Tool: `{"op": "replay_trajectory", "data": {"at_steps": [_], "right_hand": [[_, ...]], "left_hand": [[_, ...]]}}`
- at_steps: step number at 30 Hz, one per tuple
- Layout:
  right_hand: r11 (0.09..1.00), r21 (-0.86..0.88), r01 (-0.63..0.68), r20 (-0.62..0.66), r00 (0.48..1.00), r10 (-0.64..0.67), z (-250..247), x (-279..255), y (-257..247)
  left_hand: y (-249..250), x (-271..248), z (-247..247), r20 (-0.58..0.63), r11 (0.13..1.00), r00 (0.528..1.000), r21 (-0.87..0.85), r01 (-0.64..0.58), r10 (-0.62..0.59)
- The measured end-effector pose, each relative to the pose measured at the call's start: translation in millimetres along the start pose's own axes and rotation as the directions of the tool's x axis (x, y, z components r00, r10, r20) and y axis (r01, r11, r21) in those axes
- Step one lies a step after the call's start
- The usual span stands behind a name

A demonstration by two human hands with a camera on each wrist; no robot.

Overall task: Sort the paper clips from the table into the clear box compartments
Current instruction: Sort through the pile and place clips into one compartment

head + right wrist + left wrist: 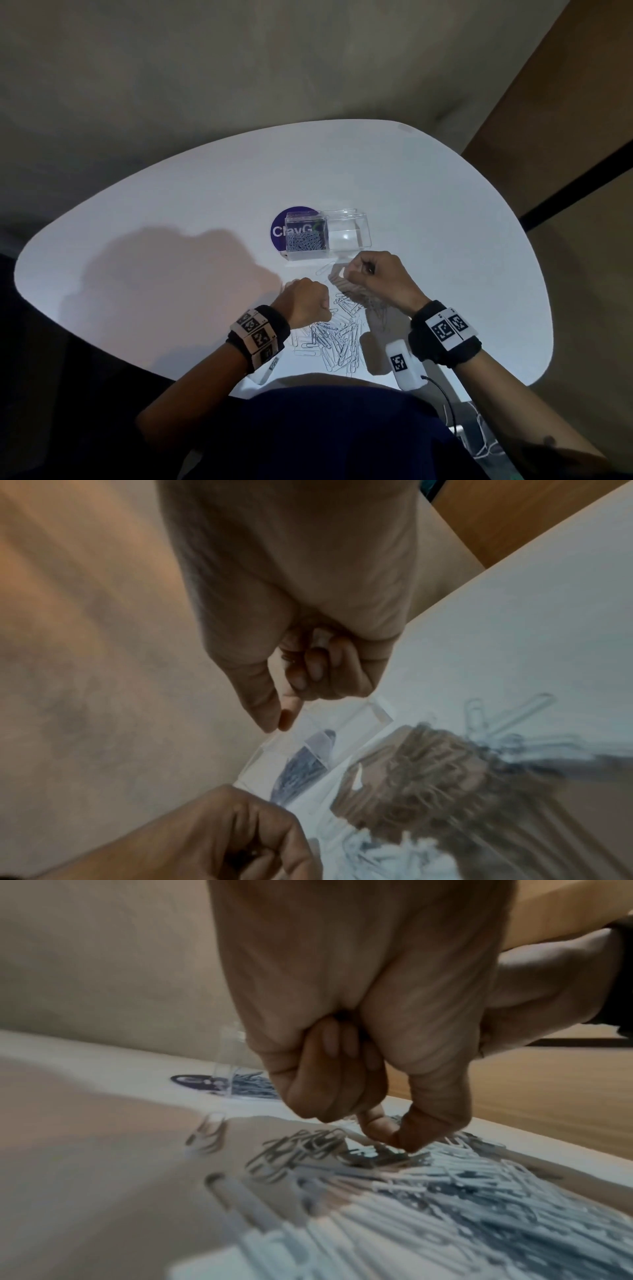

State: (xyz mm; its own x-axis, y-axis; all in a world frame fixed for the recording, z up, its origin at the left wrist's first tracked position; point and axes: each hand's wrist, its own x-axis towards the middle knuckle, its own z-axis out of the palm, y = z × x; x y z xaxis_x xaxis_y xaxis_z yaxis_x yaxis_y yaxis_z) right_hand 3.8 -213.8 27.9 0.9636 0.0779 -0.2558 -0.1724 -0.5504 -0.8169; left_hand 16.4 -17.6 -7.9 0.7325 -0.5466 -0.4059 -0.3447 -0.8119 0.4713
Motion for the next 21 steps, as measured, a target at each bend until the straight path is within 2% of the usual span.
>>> {"op": "replay_trajectory", "data": {"at_steps": [3,5,8,10,15,21], "right_hand": [[0.999,-0.014,0.036,0.042,0.998,-0.035,-2,13,-20],[0.998,-0.036,0.057,0.074,0.996,-0.055,-1,22,-37],[0.993,-0.058,0.100,0.124,0.988,-0.092,2,36,-61],[0.989,-0.087,0.118,0.156,0.982,-0.103,5,47,-75],[0.970,-0.233,0.071,0.244,0.970,-0.013,20,81,-98],[0.937,-0.342,0.076,0.288,0.957,0.028,31,99,-103]], "left_hand": [[-5,-3,5,-0.093,0.999,0.996,-0.033,-0.015,0.012],[1,-4,7,-0.125,0.999,0.992,0.046,-0.012,0.018],[12,-3,12,-0.114,0.974,0.992,0.224,-0.029,0.055],[18,-2,10,-0.085,0.960,0.995,0.279,-0.029,0.055],[23,0,6,0.019,0.991,1.000,0.129,0.021,-0.024],[7,-7,3,0.000,0.986,0.999,-0.164,0.042,-0.042]]}}
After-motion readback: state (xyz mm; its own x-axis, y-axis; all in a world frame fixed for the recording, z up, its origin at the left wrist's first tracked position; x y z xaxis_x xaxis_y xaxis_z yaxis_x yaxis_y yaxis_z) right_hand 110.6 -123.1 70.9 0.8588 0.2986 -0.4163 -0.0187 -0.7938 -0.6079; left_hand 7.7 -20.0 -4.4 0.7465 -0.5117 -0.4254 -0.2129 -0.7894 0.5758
